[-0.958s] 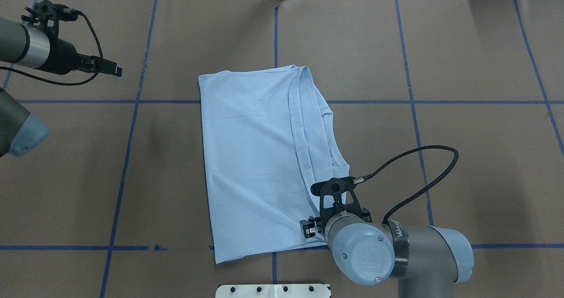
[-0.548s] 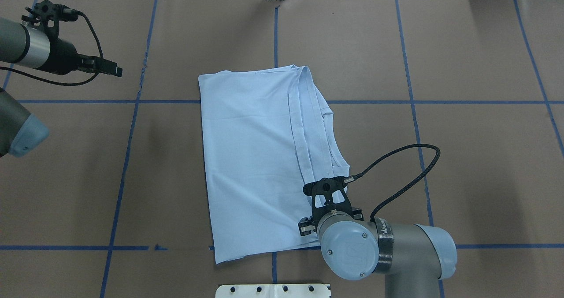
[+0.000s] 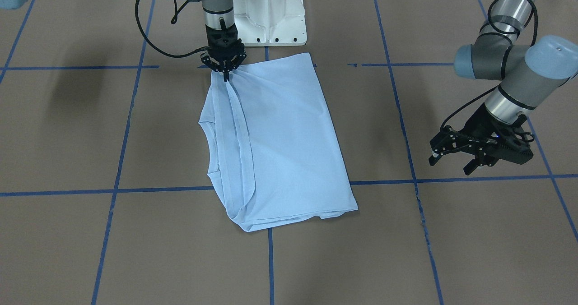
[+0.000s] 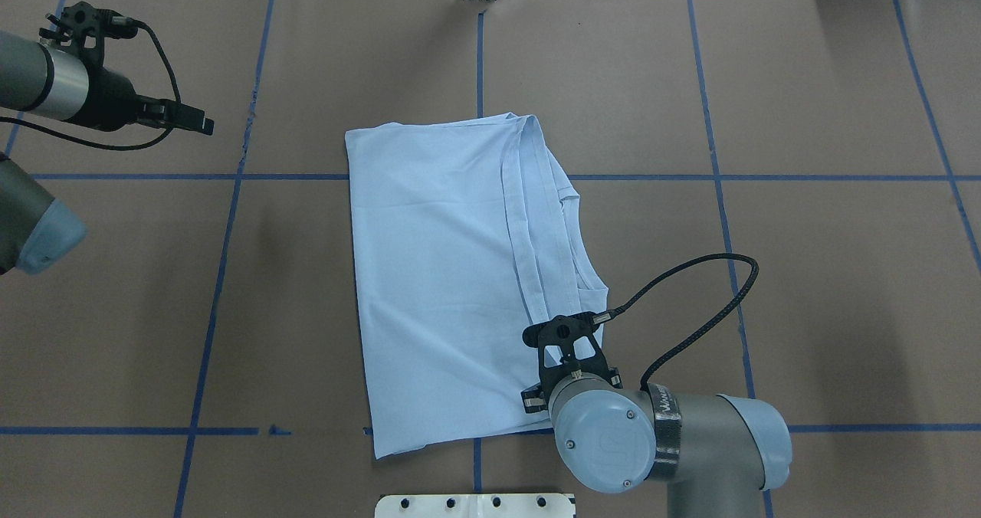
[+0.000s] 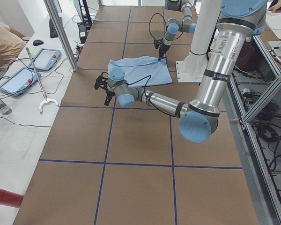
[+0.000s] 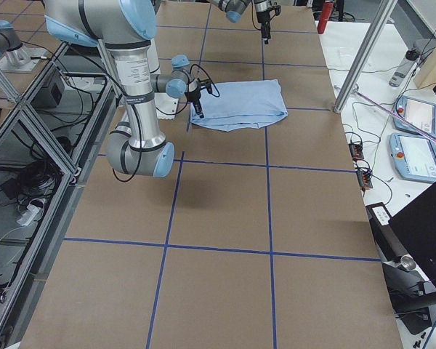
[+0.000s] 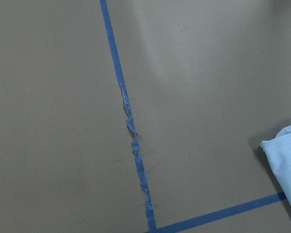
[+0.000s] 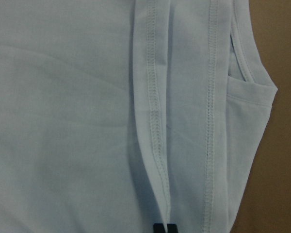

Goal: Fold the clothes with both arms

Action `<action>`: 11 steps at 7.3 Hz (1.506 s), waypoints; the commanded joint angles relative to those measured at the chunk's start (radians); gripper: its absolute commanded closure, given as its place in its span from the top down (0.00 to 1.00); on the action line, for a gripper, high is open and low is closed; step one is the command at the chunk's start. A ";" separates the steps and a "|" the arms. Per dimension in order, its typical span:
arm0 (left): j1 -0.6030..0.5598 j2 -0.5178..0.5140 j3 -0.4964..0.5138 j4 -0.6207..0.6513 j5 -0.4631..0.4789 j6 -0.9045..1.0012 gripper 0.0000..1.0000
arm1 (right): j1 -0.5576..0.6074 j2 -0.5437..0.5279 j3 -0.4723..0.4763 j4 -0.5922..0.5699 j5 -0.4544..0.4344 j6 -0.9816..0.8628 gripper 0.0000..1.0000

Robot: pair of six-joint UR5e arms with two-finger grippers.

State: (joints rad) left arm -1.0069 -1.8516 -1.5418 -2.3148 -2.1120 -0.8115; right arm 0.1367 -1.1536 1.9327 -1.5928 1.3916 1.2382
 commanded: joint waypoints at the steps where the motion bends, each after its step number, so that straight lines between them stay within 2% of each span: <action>1: 0.001 0.000 0.000 0.000 0.000 0.000 1.00 | 0.000 0.000 0.002 0.001 -0.003 -0.006 0.06; 2: 0.001 0.000 0.000 0.000 0.000 0.000 1.00 | 0.001 0.002 0.003 0.001 -0.005 -0.008 0.08; 3: 0.001 0.000 0.000 0.000 0.000 0.000 1.00 | 0.007 0.000 0.014 0.001 -0.005 -0.006 0.00; 5: 0.001 -0.001 0.003 0.000 0.001 0.000 1.00 | 0.015 -0.030 0.052 -0.004 -0.008 0.044 0.00; 6: 0.004 -0.001 0.003 0.000 0.001 0.000 1.00 | -0.002 -0.052 0.054 -0.003 -0.008 0.169 0.01; 7: 0.005 -0.001 0.003 0.000 0.001 0.000 1.00 | -0.023 -0.054 0.051 -0.001 -0.016 0.237 0.46; 8: 0.005 -0.001 0.003 0.000 0.001 0.000 1.00 | -0.034 -0.054 0.049 -0.001 -0.019 0.240 0.99; 11: 0.005 -0.001 0.005 0.000 0.000 0.000 1.00 | 0.001 -0.032 0.046 0.001 -0.006 0.170 1.00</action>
State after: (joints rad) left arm -1.0018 -1.8530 -1.5376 -2.3148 -2.1110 -0.8115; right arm 0.1155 -1.1977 1.9820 -1.5928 1.3822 1.4521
